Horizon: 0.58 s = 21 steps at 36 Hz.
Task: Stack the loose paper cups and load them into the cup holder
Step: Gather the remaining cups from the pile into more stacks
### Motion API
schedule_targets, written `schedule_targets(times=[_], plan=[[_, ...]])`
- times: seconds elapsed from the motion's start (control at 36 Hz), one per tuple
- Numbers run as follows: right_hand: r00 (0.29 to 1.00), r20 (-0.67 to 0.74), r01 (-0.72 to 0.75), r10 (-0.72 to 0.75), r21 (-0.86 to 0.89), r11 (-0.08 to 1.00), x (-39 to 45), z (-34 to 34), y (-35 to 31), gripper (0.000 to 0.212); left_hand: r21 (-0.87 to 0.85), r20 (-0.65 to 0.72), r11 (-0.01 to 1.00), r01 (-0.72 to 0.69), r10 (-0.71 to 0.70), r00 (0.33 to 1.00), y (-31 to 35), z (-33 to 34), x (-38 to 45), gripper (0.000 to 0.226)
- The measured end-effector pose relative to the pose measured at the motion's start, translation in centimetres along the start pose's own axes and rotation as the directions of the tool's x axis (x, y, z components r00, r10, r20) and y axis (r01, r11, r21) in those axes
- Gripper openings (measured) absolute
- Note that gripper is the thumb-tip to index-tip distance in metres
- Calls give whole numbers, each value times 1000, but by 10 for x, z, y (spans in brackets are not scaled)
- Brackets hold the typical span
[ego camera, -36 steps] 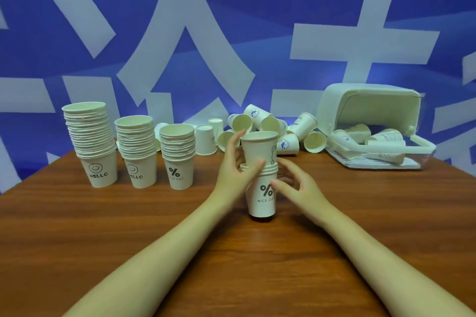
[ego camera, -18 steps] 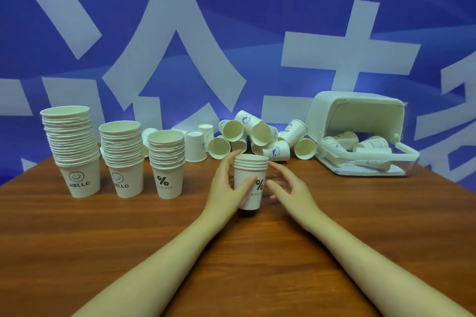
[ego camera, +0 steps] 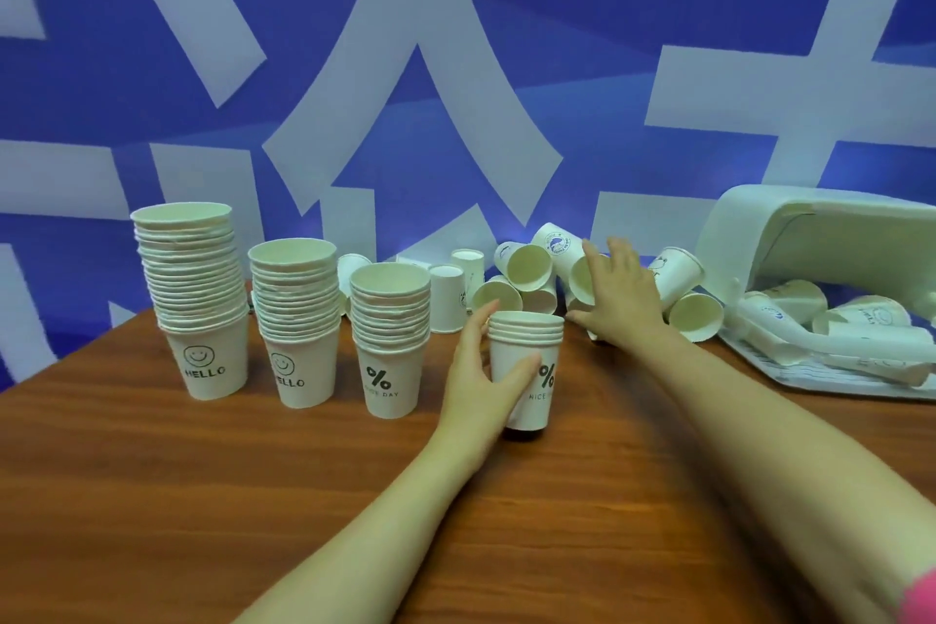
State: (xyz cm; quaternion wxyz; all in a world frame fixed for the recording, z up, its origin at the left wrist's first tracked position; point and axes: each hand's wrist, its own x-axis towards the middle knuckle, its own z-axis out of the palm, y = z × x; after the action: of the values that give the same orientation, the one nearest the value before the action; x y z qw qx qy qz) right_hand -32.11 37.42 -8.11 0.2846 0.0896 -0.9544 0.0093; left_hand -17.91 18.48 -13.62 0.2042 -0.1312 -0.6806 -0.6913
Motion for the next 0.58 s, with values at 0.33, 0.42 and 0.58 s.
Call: schedule_targets(times=[0.33,0.42,0.58], plan=[[962,-160,-168,220,285,944,-12,-6,30,62,119,40,993,-18,13,999,9,3,-4,65],[938,-192,-172,288,462,870,-20,-30,31,66,141,63,990,-1,-8,998,12,4,-6,69],[925,-49,-102,376,924,370,-57,-84,14,57,62,110,998,19,-26,994,18,5,-9,65]])
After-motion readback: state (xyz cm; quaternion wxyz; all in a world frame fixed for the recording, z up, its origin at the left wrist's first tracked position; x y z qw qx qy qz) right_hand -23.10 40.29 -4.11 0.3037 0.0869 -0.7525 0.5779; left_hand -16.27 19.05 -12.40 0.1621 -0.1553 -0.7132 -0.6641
